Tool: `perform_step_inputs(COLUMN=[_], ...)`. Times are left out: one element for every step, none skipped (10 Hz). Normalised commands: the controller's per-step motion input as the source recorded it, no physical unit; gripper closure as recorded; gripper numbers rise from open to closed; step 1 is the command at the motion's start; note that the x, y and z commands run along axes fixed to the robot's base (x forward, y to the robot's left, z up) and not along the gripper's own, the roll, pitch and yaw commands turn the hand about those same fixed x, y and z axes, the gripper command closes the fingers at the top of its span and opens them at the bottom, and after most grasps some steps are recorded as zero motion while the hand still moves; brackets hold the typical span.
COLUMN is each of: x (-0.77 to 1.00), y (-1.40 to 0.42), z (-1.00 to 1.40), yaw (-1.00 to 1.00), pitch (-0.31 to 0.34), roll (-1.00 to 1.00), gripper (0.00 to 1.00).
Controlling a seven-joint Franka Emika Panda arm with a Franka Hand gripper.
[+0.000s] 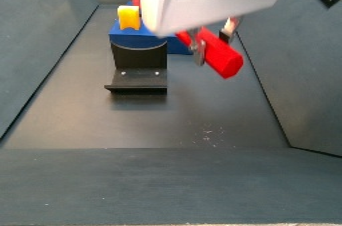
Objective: Pick up the hexagon object. Move up. Place the hexagon object on the fixture. Regrasp the hexagon object. Move to above the board. Insert the hexagon object.
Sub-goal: Place the hexagon object on the fixture.
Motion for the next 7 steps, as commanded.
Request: perform_step_inputs(x=[-0.02, -0.02, -0.01, 0.00, 0.00, 0.01, 0.90], y=[0.01, 0.01, 0.01, 0.01, 0.01, 0.01, -1.00], z=[0.97, 0.83, 0.65, 0.51, 0.37, 0.19, -0.01], yaw=[-0.02, -0.01, -0.01, 0.00, 0.00, 0.00, -1.00], pitch=[0.054, 0.061, 0.070, 0.079, 0.088, 0.101, 0.089], roll=[0.06, 0.06, 0.06, 0.06, 0.07, 0.07, -0.02], gripper=[1.00, 1.00, 1.00, 1.00, 1.00, 1.00, 1.00])
